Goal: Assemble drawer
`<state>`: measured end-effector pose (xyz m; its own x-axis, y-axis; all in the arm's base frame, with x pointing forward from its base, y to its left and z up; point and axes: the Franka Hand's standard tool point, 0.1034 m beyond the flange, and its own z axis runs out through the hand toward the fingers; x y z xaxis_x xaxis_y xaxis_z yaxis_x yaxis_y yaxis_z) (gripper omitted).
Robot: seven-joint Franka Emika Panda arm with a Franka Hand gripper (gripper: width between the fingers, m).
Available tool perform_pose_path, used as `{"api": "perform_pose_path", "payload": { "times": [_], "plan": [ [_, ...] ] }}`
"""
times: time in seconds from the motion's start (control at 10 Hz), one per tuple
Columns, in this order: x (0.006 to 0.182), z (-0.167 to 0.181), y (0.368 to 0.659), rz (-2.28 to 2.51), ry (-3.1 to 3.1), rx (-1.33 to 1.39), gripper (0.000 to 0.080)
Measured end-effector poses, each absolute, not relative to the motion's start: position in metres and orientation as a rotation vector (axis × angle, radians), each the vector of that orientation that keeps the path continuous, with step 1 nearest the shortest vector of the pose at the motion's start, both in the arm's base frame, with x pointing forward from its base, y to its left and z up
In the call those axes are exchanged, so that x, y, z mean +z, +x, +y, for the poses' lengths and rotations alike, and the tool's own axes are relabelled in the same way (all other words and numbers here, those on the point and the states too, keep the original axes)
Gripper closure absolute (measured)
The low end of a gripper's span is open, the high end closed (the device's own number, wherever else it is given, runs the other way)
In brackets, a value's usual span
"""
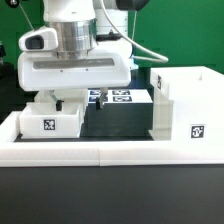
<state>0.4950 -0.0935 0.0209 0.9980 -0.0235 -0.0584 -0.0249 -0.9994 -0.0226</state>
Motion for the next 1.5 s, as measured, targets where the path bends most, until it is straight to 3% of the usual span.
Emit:
{"api": "perform_pose_path", "payload": {
  "times": [0.3,0.8,0.9,1.0,1.2,1.3,1.4,1.5],
  "plan": [
    [0.0095,-0.0934,0.4928,0.031,-3.129,0.079,0.015],
    [0.0065,-0.0896,0.4925,0.025,-3.128,0.081,0.015],
    [0.0064,-0.0889,0.4926,0.021,-3.128,0.082,0.0276],
    [0.0064,-0.0891,0.4925,0.022,-3.128,0.082,0.0276],
    [0.0064,-0.0891,0.4925,0.022,-3.128,0.082,0.0592],
    [0.0064,-0.0891,0.4925,0.022,-3.128,0.082,0.0592],
    [0.0064,-0.0891,0.4925,0.021,-3.128,0.082,0.0746],
    [0.0064,-0.0891,0.4925,0.021,-3.128,0.082,0.0758]
  ]
}}
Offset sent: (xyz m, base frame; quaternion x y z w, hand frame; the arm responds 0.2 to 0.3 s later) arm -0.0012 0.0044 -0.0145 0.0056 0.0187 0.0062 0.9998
